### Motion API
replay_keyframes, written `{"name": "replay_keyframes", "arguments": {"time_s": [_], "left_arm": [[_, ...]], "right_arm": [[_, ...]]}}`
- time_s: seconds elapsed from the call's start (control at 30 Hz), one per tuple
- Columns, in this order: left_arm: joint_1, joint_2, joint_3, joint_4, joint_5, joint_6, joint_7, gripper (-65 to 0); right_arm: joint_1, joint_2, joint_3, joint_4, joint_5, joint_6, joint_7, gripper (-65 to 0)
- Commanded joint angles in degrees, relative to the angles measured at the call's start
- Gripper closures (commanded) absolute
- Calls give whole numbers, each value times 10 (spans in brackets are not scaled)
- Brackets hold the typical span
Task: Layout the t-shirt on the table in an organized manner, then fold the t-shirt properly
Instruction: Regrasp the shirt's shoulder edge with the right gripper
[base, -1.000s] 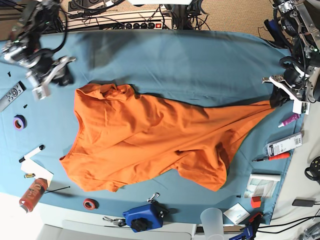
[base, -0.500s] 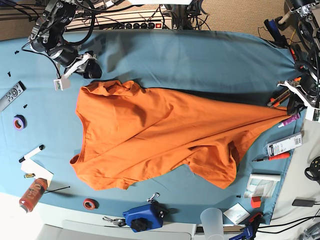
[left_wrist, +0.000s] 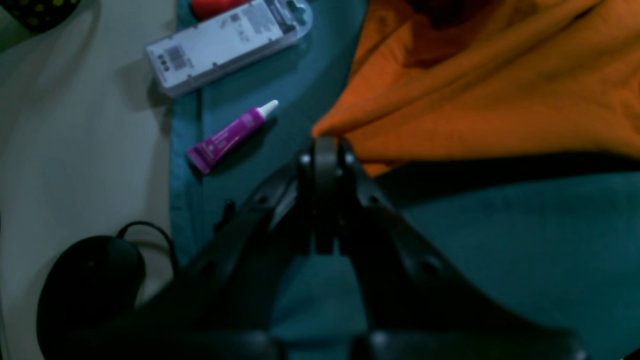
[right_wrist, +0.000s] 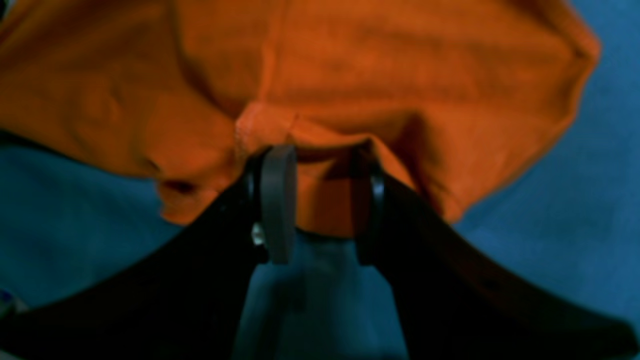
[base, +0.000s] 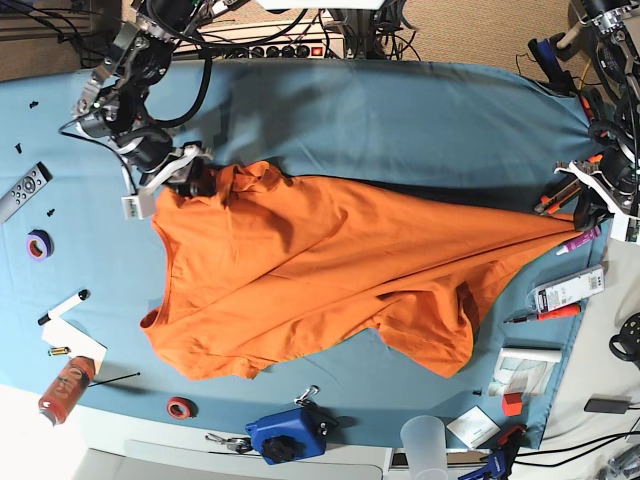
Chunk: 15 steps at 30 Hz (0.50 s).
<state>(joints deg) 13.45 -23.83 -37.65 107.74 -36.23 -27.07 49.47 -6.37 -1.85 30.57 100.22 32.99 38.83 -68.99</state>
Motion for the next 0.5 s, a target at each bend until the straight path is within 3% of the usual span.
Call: {"name": "replay_keyframes", "arguments": {"time_s": [0.0,0.13,0.2,0.23,0.47], "left_arm": [[-4,-11,-4,10,-4,0,-15,0],[-5,-11,-4,10,-4,0,-15,0],[-4,-11,-4,10,-4,0,-15,0],[-4,-11,-4,10,-4,0,-15,0],[-4,-10,-4,10,-4,0,-12,0]], "right_arm": [[7,6,-5,9,-1,-2,16,-189],[7,6,-24,9,-48,-29,28,-159],[7,9,-31,9,-68,-29,23,-22],[7,12,-33,9,-71,-28,20,0],[-5,65,-12,52,-4,-22,-44,0]]}}
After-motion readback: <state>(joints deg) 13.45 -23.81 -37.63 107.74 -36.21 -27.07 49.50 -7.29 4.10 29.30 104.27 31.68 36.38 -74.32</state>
